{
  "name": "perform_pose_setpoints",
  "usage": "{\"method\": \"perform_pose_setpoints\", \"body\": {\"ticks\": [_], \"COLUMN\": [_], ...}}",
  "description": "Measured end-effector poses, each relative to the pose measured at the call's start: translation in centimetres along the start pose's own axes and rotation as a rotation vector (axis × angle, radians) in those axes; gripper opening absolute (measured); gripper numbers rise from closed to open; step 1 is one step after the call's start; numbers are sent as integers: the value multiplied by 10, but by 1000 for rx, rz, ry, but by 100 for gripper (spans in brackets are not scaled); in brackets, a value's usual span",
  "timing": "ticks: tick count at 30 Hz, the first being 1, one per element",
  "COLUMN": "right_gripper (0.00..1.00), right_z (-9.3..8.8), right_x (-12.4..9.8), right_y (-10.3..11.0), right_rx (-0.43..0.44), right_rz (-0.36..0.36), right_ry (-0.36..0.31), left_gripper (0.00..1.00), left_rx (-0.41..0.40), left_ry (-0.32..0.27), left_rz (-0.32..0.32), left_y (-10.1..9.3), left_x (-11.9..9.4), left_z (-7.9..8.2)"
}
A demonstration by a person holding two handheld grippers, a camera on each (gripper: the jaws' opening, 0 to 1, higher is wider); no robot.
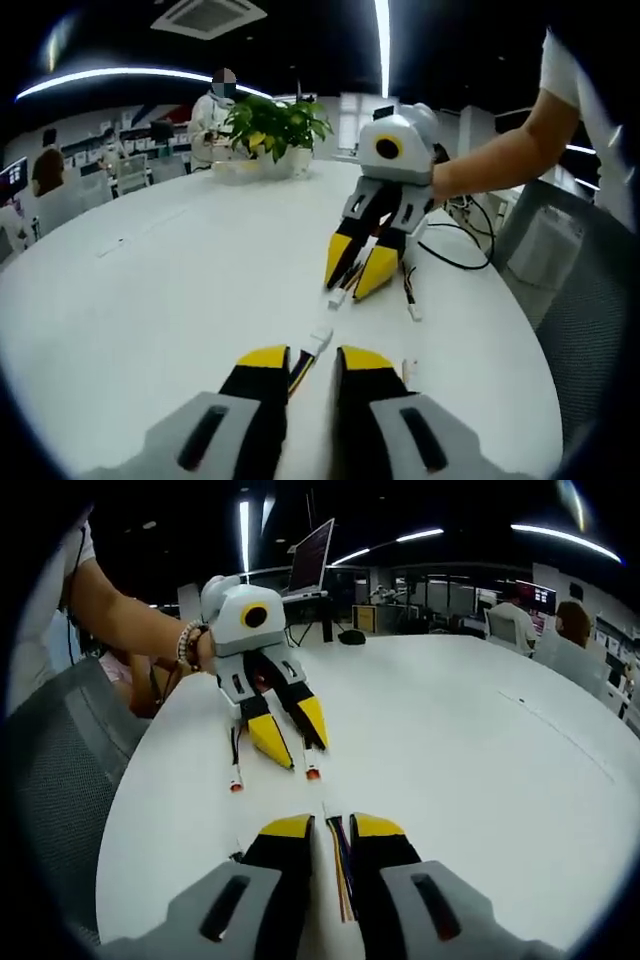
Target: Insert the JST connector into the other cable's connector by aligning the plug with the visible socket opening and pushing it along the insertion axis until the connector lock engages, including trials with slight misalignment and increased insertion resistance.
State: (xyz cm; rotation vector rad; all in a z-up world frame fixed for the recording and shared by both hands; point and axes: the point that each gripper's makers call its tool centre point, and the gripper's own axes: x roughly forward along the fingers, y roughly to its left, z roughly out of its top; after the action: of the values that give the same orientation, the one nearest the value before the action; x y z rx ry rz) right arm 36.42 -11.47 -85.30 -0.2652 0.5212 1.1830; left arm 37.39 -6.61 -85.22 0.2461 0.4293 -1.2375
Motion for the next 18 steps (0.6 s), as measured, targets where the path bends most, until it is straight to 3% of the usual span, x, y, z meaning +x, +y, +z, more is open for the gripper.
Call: {"method": "perform_pose_setpoints", "body": {"ticks": [18], "right_gripper": [6], "right_z": [-2], "right_x": [2], "right_y": [-5], "right_rx": [12], "right_rz": [4], "right_ry": [-46], "left_gripper": [7], "left_rx": [-7], "left_ry": [-49], "left_rz": [10], "left_y": [1], "left_x": [3], "left_z": [1]}}
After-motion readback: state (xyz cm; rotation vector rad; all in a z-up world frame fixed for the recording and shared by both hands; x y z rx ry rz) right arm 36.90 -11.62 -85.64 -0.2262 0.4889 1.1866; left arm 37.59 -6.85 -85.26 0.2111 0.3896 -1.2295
